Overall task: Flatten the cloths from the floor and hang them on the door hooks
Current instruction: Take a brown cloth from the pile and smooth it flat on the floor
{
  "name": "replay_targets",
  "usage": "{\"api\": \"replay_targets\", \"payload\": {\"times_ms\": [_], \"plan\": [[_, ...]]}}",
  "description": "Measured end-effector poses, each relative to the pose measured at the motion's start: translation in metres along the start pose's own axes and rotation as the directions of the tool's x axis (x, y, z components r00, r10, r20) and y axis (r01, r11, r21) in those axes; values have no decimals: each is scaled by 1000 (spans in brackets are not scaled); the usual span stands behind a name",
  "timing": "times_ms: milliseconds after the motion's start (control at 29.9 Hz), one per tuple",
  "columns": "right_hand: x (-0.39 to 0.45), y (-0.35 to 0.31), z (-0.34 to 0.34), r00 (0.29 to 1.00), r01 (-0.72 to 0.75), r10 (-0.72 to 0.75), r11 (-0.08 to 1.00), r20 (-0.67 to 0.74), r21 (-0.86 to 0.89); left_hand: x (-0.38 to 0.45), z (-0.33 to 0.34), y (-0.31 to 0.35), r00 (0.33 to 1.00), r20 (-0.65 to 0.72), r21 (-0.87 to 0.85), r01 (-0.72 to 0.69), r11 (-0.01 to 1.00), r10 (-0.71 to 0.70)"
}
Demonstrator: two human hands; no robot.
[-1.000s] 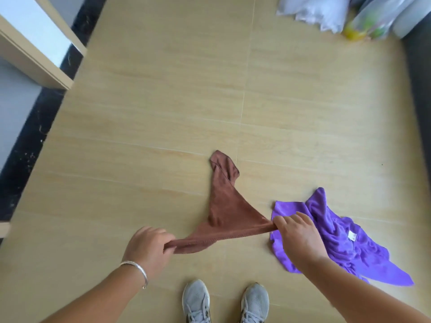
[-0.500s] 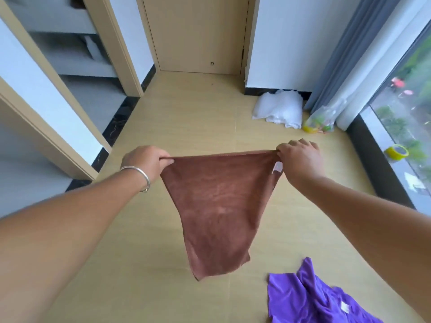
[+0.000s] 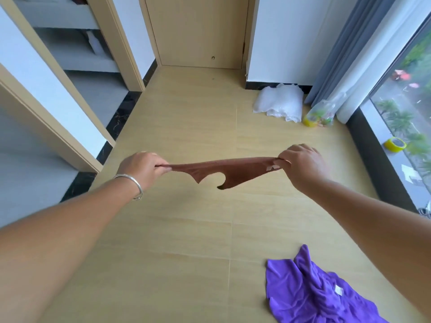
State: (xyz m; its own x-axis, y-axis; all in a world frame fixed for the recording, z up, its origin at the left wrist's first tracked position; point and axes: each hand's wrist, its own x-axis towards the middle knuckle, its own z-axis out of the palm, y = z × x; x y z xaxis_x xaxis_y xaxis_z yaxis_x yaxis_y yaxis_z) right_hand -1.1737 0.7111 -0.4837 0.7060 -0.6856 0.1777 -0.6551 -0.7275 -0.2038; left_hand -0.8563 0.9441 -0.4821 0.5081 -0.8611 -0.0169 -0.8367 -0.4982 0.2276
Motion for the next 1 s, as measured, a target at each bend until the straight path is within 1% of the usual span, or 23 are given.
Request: {"api": "replay_targets", "payload": {"times_ms": [100,201,268,368,435,536,603,669,770,837,904,1004], "plan": [[-50,4,47,984,42,-49,998,172,42,-44,56,-17,996,86,-23,2,1000,0],[-106,6,104,945,95,-93,995,313,9,-93,119,-30,982,186,-51,-28,998,37],[-148,7,145,912,102,-88,995,402,-12,-128,165,-37,971,233,-80,-32,996,50],[-210,9,197,874,66,-54,998,483,-7,-179,229,-43,951,309,-110,4,994,31],[-249,10,227,824,70,-42,997,566,-28,-216,271,-47,922,387,-108,36,993,9],[-301,9,265,791,41,-19,999,612,-22,-266,322,-53,875,484,-100,70,993,-13],[-334,9,288,731,17,12,999,683,-35,-297,351,-56,826,564,-91,75,993,-10],[-359,13,307,689,-21,36,999,723,-30,-320,373,-59,790,613,-88,93,992,-19],[-386,16,333,647,-59,45,998,761,-9,-341,398,-63,752,657,-88,136,987,-45],[-395,17,350,637,-99,69,995,768,-8,-344,411,-67,754,653,-94,175,980,-72],[-395,19,369,649,-162,109,987,753,-2,-337,428,-72,767,634,-124,230,965,-102],[-381,23,404,669,-324,212,946,712,24,-311,461,-79,776,583,-177,409,895,-239]]}}
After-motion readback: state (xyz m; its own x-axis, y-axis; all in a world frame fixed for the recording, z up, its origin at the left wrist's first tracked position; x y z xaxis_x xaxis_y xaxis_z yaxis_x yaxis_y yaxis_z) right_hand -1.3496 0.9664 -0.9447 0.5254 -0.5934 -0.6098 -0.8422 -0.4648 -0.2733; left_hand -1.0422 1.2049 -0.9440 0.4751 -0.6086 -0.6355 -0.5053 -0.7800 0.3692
